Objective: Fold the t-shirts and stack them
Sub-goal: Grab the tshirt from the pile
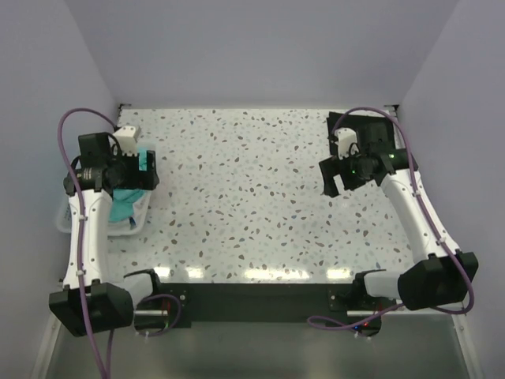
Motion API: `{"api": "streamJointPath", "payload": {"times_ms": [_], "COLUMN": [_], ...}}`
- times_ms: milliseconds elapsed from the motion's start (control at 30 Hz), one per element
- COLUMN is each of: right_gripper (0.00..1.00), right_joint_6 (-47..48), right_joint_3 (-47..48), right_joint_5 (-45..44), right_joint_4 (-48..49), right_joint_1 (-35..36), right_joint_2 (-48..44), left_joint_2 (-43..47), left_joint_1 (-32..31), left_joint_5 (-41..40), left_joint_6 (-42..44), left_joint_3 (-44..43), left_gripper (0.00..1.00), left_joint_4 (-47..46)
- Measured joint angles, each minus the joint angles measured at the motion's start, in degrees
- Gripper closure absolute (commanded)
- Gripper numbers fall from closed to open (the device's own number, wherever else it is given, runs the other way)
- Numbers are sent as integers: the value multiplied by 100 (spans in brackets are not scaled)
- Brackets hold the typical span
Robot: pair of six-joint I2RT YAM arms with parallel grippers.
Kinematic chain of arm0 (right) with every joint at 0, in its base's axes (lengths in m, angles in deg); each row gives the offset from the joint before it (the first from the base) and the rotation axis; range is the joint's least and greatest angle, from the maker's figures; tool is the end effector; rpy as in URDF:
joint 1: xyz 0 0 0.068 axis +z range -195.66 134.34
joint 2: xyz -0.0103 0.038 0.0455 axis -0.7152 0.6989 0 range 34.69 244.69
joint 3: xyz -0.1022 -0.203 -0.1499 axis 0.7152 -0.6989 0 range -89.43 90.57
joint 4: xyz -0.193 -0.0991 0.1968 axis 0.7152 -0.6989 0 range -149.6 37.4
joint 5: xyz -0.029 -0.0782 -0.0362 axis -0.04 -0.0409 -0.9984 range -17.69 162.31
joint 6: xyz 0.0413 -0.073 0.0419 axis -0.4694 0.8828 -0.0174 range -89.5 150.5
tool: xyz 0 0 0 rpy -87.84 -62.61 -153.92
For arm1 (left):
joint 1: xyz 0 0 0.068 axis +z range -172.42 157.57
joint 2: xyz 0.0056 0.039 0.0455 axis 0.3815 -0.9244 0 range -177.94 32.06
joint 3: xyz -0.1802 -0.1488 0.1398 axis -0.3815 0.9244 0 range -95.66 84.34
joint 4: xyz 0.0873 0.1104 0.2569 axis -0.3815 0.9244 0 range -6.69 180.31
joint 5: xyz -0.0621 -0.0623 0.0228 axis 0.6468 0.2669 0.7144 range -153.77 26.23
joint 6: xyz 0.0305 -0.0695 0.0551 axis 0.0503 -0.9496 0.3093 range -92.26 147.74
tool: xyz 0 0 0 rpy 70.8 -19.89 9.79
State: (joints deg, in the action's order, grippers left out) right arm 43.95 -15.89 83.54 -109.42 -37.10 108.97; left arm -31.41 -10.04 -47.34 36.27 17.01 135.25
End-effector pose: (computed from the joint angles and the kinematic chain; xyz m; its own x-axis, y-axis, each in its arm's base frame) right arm 0.3060 0.0627 0.2910 -0.7537 -0.3442 -0.5599 -0.4366 0.8990 0.0351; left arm 0.2782 0.0365 0.3124 -0.7218 -0.0128 -0.6920 0.0869 0.9902 -0.1090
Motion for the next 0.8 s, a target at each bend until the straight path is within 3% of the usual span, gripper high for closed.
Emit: {"api": "streamJointPath", "payload": {"times_ms": [533,633,800], "right_gripper": [1,1,1], "right_joint_6": [4,7,7], "right_joint_3": [-188,-190,-190], "right_joint_5": [7,-2,-17], "right_joint_4": [-24,-24,-24], "right_joint_1": [0,0,0], "right_joint_2": [0,0,33], "left_joint_2": [-2308,-2474,-2636], "left_joint_1": [-2,-2,-9], "left_joint_5": [-852,-883,-922], "left_joint_6": [-151,-214,-286], "left_joint_3": [-922,-931,-931], "left_gripper": [2,10,34], "left_joint_4": [-605,-660,-774]}}
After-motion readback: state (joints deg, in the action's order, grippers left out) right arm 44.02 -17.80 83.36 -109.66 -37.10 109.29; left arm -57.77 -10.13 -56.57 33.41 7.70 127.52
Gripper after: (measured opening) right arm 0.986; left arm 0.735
